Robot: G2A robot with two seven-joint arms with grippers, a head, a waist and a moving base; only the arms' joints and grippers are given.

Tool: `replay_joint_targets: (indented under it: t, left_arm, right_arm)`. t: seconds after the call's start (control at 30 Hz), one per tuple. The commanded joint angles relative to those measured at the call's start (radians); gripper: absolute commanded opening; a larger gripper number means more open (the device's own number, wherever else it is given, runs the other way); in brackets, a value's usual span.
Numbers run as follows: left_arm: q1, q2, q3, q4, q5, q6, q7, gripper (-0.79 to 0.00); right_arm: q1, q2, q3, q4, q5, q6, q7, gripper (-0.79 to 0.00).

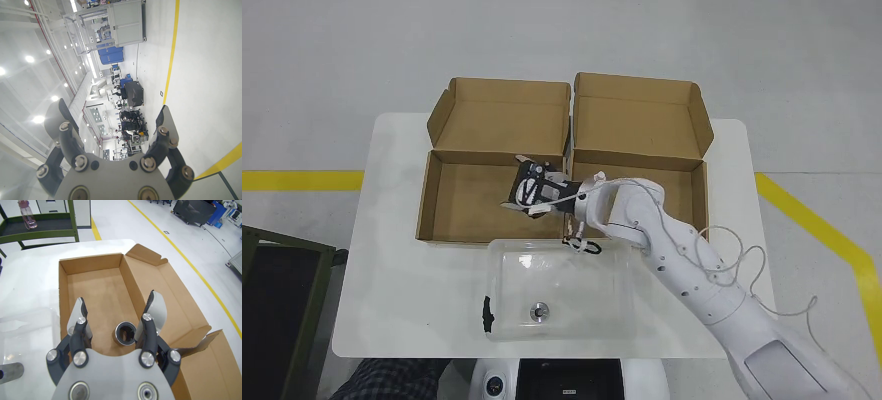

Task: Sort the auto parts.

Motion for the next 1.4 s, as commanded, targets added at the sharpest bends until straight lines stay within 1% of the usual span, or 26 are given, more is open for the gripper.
replay_joint_targets:
  t: [0.0,0.07,0.27,0.47,0.63,0.93,1.0,1.2,1.3,1.37]
  left_arm:
    - [0.0,0.0,0.0,0.0,0.0,0.0,0.0,0.0]
    - [0.0,0.0,0.0,0.0,0.0,0.0,0.0,0.0]
    - [0.0,0.0,0.0,0.0,0.0,0.0,0.0,0.0]
    - [0.0,0.0,0.0,0.0,0.0,0.0,0.0,0.0]
    - [0.0,0.0,0.0,0.0,0.0,0.0,0.0,0.0]
    - [0.0,0.0,0.0,0.0,0.0,0.0,0.0,0.0]
    - [0.0,0.0,0.0,0.0,0.0,0.0,0.0,0.0]
    - [0.0,0.0,0.0,0.0,0.0,0.0,0.0,0.0]
    - [0.0,0.0,0.0,0.0,0.0,0.0,0.0,0.0]
    - [0.0,0.0,0.0,0.0,0.0,0.0,0.0,0.0]
  right_arm:
    - [-0.035,0.01,0.013,-0.062,-0.011,-0.028,0.011,-0.169]
    - [-0.073,0.019,0.025,-0.127,-0.026,-0.051,0.026,-0.135]
    - [-0.189,0.046,0.054,-0.279,-0.052,-0.12,0.064,-0.117]
    - [-0.294,0.068,0.062,-0.361,-0.072,-0.185,0.074,-0.114]
    - [-0.362,0.086,0.052,-0.407,-0.135,-0.242,0.101,-0.099]
    - [-0.454,0.11,0.06,-0.412,-0.197,-0.272,0.09,-0.08]
    - [-0.464,0.114,0.064,-0.406,-0.21,-0.271,0.09,-0.062]
    - [-0.469,0.123,0.078,-0.386,-0.249,-0.261,0.093,-0.037]
    - [-0.468,0.126,0.084,-0.376,-0.255,-0.265,0.095,-0.003]
    - [-0.463,0.127,0.088,-0.368,-0.252,-0.263,0.093,0.0]
